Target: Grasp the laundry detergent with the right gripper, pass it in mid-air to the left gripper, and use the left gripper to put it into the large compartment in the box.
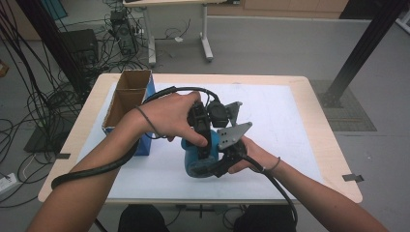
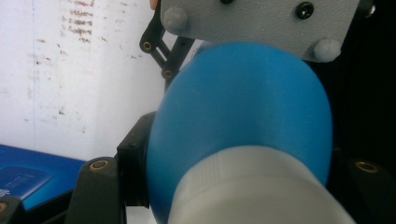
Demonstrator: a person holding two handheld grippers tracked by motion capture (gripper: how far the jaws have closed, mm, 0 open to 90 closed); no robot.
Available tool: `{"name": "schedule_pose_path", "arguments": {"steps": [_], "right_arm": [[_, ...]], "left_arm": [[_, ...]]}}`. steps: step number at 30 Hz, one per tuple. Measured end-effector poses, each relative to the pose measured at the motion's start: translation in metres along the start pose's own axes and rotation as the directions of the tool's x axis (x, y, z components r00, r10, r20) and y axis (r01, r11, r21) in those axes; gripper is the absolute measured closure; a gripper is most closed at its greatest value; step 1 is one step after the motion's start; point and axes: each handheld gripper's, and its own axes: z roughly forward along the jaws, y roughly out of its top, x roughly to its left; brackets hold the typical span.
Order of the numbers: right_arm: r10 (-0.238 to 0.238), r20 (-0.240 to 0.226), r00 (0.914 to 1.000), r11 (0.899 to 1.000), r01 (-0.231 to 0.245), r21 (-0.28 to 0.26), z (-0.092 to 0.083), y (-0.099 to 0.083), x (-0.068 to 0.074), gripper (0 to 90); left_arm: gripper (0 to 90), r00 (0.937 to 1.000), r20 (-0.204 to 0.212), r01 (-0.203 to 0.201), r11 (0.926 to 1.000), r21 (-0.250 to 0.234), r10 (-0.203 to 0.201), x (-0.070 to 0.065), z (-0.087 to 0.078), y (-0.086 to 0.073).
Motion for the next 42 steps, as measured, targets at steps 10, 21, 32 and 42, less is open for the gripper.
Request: {"name": "schedule_pose_path", "arguments": {"steps": [10, 21, 32, 42], "right_arm": [[0.008, 0.004, 1.0000, 1.000, -0.008, -0.002, -0.0012, -0.0001, 0.0007, 41.0], [0.002, 0.007, 1.0000, 1.000, -0.002, -0.004, -0.0019, 0.0006, 0.0005, 41.1], [0.001, 0.006, 1.0000, 1.000, 0.000, -0.010, -0.0015, 0.0013, 0.0011, 41.0], [0.003, 0.007, 1.0000, 1.000, -0.003, -0.010, -0.0024, 0.0018, 0.0015, 41.0]], "left_arm": [[36.5, 1.0000, -0.001, 0.003, 1.0000, 0.001, -0.003, 0.0001, -0.0002, 0.0013], [36.4, 1.0000, 0.004, 0.007, 1.0000, -0.003, -0.007, 0.0011, -0.0010, 0.0009], [36.4, 1.0000, 0.003, 0.008, 0.9999, -0.007, -0.008, 0.0004, -0.0016, 0.0004], [36.4, 1.0000, 0.001, 0.006, 1.0000, -0.008, -0.006, 0.0004, -0.0026, 0.0004]]}}
